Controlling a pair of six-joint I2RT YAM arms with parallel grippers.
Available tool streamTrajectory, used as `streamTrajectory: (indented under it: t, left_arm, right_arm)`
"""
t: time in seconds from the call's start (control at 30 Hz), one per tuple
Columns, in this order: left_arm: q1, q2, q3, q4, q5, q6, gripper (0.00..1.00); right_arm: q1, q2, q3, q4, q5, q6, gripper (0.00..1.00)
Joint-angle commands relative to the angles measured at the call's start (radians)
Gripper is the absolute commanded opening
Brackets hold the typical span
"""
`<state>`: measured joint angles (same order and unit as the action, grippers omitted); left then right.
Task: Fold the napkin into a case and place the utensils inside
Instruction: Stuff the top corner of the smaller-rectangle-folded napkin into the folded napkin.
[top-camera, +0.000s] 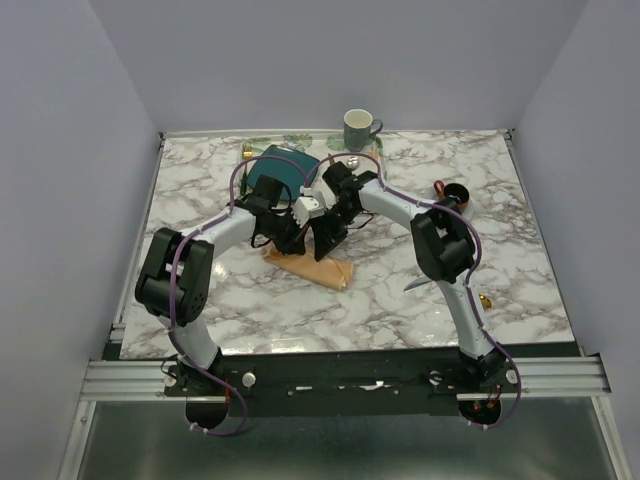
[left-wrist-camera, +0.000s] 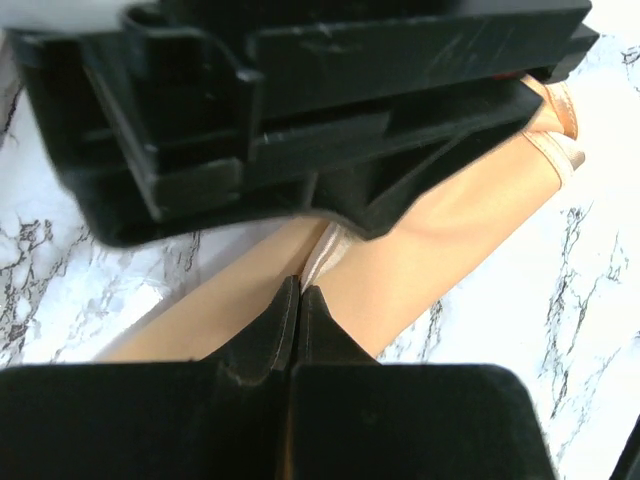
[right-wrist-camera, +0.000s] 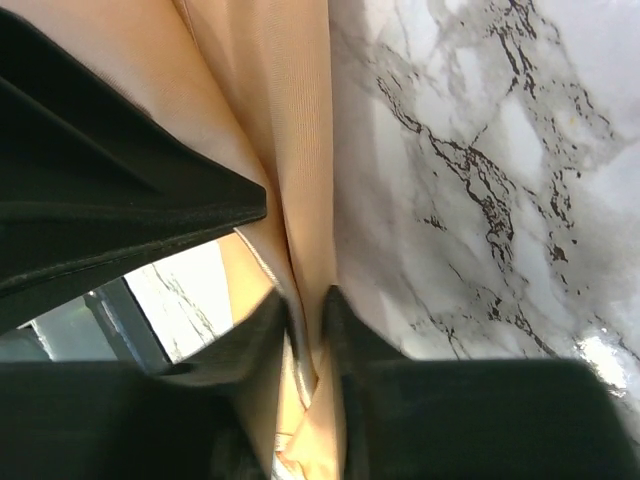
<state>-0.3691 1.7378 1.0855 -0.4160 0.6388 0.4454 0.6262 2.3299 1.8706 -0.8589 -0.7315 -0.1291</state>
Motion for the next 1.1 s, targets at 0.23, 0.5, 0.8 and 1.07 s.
streamTrajectory:
  t: [0.23,0.5,0.8,1.07]
  left_arm:
    - [0.061,-0.03,0.048,-0.062,0.057,-0.033,0.38]
    - [0.278,-0.159,0.044,-0.225,0.237,-0.02,0.75]
    - [0.338,-0.261,-0.131,-0.095,0.237,-0.134,0.81]
    - [0.292,-0.202,-0.165,0.08,0.098,-0.223,0.7]
  right_arm:
    - [-0.002,0.039,0.007,-0.009,-0.011,-0.075,0.01]
    - [0.009,0.017,-0.019,-0.023,-0.029,-0.211,0.01]
    - [0.026,0.011,0.013,-0.023,0.003,-0.322,0.01]
    - [0.046,0.019,0.038,-0.042,0.001,-0.397,0.01]
